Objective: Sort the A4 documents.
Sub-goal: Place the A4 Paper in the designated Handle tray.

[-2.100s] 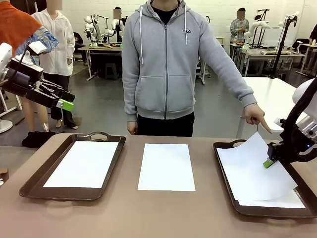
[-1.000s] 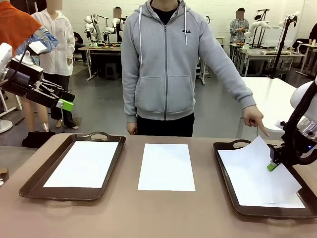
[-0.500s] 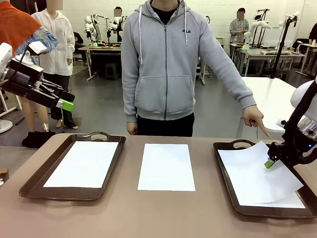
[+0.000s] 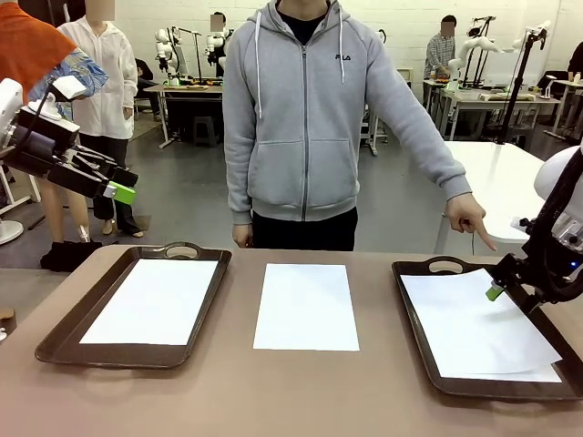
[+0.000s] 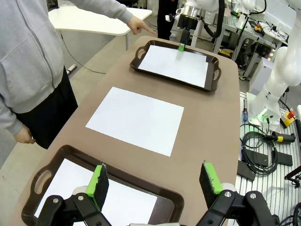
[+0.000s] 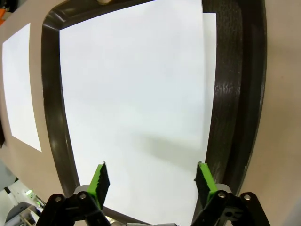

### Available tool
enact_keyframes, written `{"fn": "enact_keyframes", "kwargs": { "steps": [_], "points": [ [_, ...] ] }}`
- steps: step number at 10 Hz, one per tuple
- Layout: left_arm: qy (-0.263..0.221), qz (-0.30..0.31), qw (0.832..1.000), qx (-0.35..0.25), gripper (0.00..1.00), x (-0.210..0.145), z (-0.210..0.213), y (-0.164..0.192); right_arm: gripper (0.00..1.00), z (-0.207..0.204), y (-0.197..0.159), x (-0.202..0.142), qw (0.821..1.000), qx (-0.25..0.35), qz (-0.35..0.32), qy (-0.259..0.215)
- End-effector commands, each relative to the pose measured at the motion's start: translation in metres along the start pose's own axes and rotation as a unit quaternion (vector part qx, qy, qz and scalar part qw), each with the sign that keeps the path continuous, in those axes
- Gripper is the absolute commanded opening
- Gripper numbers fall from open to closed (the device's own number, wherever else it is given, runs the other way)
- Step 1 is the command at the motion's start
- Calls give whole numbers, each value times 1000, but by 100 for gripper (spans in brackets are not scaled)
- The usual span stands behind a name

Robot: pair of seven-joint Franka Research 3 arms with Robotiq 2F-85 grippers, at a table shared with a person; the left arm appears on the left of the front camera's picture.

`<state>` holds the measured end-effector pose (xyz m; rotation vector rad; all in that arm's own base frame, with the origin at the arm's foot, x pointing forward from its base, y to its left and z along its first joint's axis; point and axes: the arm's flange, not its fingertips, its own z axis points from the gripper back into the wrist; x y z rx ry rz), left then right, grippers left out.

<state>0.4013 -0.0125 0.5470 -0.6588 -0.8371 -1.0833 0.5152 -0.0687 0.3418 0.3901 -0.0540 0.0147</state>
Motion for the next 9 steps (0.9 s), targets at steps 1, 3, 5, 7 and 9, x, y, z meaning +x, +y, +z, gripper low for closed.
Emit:
{"fn": "enact_keyframes", "kwargs": {
  "steps": [1,3,5,7,9],
  "points": [
    [-3,-3,1000,-3,100,-1,0,0,100,2,4,0,1000,-23,-11,0],
    [-3,-3,1000,-3,100,-1,0,0,100,5,4,0,999,-31,-16,1],
    [-3,-3,1000,-3,100,-1,0,0,100,3,12,1,999,-39,-17,15],
    [-3,-3,1000,-3,100,-1,0,0,100,2,0,0,1000,-14,-7,4],
    [-3,-3,1000,-3,100,-1,0,0,100,2,0,0,1000,-14,-7,4]
  ]
}}
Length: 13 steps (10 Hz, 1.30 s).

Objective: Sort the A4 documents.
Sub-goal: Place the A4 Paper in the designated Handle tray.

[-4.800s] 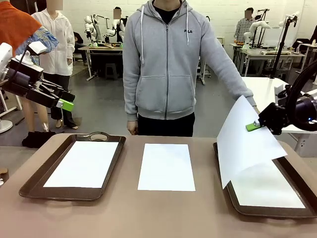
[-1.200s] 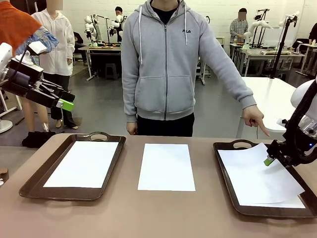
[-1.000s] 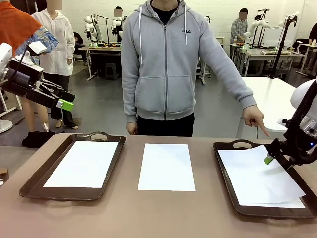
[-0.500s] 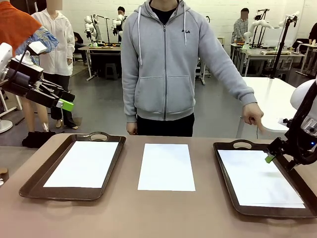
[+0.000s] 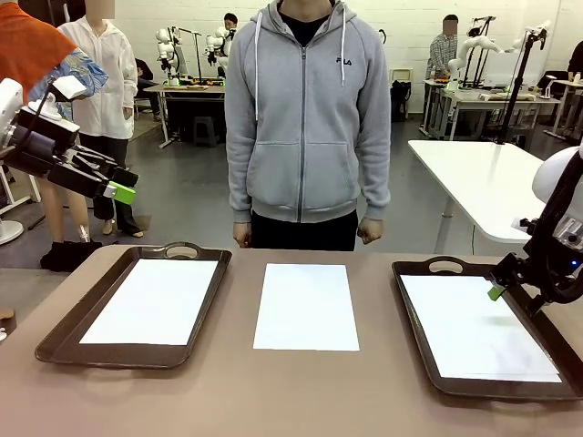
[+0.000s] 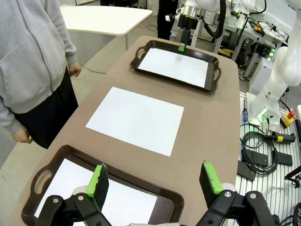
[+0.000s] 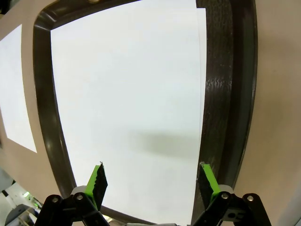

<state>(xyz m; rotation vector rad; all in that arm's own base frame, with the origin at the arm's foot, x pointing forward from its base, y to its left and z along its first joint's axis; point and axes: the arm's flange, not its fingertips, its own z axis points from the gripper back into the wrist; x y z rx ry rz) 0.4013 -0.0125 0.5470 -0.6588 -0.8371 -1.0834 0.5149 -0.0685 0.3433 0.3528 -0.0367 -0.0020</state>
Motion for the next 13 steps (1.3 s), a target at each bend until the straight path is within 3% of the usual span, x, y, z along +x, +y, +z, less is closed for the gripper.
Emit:
{"fn": "enact_keyframes", "kwargs": {
  "steps": [1,13],
  "points": [
    [-3,-3,1000,-3,100,-1,0,0,100,0,-1,0,1000,5,2,-3],
    [-3,-3,1000,-3,100,-1,0,0,100,0,-1,0,1000,5,2,-3]
  ]
}}
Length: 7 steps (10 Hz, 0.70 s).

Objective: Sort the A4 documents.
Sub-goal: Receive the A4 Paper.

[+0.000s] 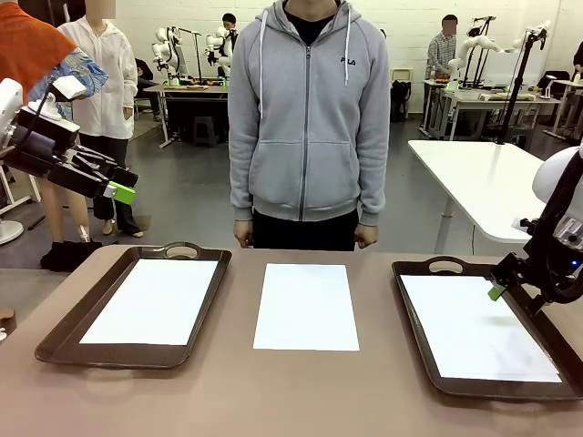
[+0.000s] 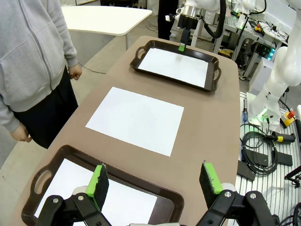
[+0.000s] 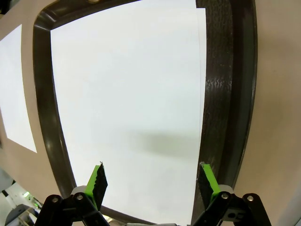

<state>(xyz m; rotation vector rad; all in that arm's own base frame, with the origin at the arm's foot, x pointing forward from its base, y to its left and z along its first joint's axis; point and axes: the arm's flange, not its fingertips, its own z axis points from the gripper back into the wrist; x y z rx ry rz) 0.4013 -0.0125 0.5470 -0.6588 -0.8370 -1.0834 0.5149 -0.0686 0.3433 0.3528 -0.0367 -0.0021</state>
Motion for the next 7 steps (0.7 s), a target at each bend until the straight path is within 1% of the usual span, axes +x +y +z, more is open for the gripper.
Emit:
{"fn": "enact_keyframes", "kwargs": {
  "steps": [1,7],
  "points": [
    [-3,-3,1000,-3,100,-1,0,0,100,0,-1,0,1000,5,2,-3],
    [-3,-3,1000,-3,100,-1,0,0,100,0,0,0,1000,0,0,0]
  ]
}}
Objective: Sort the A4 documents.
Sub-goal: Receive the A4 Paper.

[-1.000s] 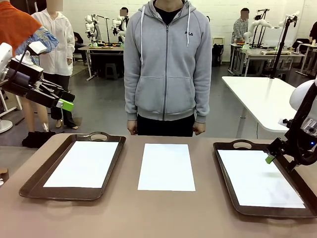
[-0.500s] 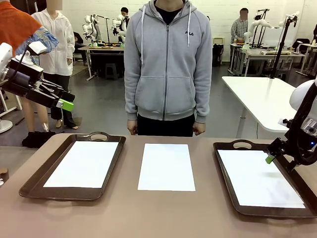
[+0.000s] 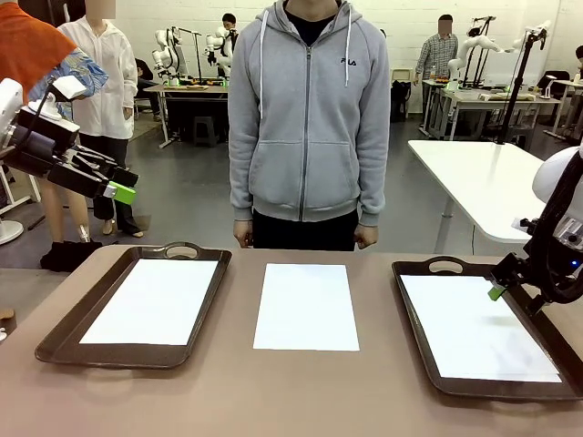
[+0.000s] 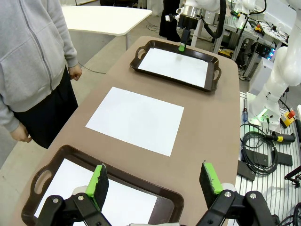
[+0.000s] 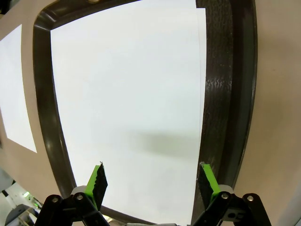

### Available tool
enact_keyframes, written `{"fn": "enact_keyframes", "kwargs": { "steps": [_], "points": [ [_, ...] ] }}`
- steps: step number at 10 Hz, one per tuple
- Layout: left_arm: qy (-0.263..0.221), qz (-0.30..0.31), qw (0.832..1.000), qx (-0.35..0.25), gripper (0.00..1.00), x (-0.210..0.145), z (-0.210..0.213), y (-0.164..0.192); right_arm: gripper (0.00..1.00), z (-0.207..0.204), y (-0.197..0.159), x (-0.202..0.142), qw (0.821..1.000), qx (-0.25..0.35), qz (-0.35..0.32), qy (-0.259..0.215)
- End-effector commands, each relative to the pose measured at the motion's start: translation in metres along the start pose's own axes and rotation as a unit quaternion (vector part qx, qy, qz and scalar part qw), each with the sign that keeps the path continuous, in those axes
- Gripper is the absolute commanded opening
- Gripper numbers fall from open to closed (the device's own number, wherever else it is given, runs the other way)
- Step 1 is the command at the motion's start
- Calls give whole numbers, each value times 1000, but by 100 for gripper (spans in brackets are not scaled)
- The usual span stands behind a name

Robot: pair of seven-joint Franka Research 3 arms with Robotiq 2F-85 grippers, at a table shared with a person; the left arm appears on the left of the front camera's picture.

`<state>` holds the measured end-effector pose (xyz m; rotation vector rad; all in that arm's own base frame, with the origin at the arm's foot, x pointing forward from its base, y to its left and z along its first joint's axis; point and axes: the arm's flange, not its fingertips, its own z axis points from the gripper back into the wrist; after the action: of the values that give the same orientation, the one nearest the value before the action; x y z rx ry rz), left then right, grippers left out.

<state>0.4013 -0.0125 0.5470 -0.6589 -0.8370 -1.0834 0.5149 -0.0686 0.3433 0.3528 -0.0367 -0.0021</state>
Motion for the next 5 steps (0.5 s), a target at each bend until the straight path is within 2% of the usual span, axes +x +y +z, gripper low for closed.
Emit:
{"fn": "enact_keyframes", "kwargs": {
  "steps": [1,2,3,4,5],
  "points": [
    [-3,-3,1000,-3,100,-1,0,0,100,31,-2,-25,991,-66,2,-116],
    [-3,-3,1000,-3,100,-1,0,0,100,64,-3,-46,971,-141,14,-193],
    [-3,-3,1000,-3,100,-1,0,0,100,92,-2,-67,954,-176,27,-239],
    [-3,-3,1000,-3,100,-1,0,0,100,116,1,-84,943,-175,43,-279],
    [-3,-3,1000,-3,100,-1,0,0,100,140,8,-102,939,-141,72,-305]
  ]
}}
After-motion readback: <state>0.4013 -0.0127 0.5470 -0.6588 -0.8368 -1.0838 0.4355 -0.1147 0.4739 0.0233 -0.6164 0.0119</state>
